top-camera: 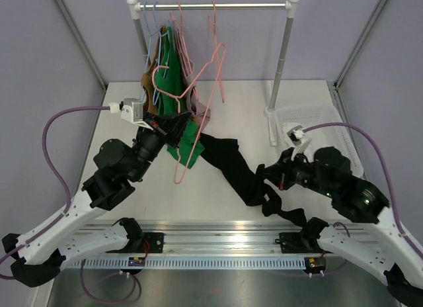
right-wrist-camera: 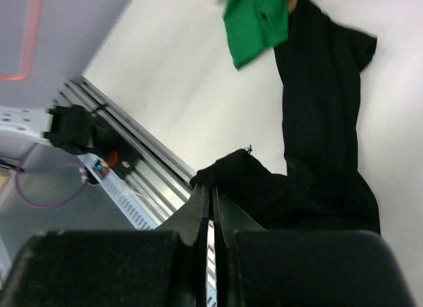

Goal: Remove the tank top from the hanger

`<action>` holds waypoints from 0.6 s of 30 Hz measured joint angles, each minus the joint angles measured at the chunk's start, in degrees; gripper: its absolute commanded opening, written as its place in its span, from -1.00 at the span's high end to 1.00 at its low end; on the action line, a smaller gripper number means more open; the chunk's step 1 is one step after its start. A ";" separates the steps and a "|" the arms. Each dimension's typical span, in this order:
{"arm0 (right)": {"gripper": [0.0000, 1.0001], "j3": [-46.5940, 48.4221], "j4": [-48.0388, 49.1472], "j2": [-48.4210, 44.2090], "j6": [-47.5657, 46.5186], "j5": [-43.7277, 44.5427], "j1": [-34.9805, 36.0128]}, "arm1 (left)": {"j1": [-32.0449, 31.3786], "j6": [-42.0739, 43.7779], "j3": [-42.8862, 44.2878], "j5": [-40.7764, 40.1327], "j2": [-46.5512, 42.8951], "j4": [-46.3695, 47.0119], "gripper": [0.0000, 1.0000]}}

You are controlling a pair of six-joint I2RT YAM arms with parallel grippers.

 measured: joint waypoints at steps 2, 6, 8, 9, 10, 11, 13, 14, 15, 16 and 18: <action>0.68 -3.26 1.57 3.93 0.48 0.46 0.00 | 0.00 -0.35 0.59 -2.25 -0.31 -4.76 1.00; -0.40 -7.63 4.90 11.76 2.21 3.65 0.00 | -0.02 -0.98 3.74 -6.38 -0.22 -12.52 1.00; -0.93 -9.18 5.86 14.16 2.97 5.22 -0.02 | -0.04 -1.18 5.75 -8.07 0.02 -15.39 1.00; -0.99 -9.94 6.43 14.73 3.15 5.77 -0.02 | -0.04 -1.20 6.73 -8.72 0.20 -16.35 1.00; -0.99 -10.51 6.80 14.84 3.17 6.23 -0.02 | -0.04 -1.20 7.48 -9.16 0.52 -17.03 1.00; -0.99 -10.95 7.21 14.73 3.21 6.49 -0.02 | -0.04 -1.20 8.07 -9.49 0.92 -17.57 1.00; -0.99 -11.10 8.20 14.19 3.45 7.08 -0.02 | -0.04 -1.18 9.73 -10.19 2.19 -19.37 1.00; -0.99 -11.10 8.68 13.81 3.50 7.37 -0.02 | -0.04 -1.18 10.80 -10.56 2.95 -20.22 1.00; -0.99 -11.10 9.03 13.35 3.54 7.63 -0.02 | -0.04 -1.14 12.59 -10.97 4.35 -21.75 1.00; -0.99 -11.10 9.22 12.94 3.63 7.78 -0.02 | -0.04 -1.05 14.60 -11.34 5.95 -22.88 1.00; -0.99 -11.10 9.29 12.20 3.67 8.20 -0.02 | -0.07 -0.92 19.23 -12.09 9.97 -24.98 1.00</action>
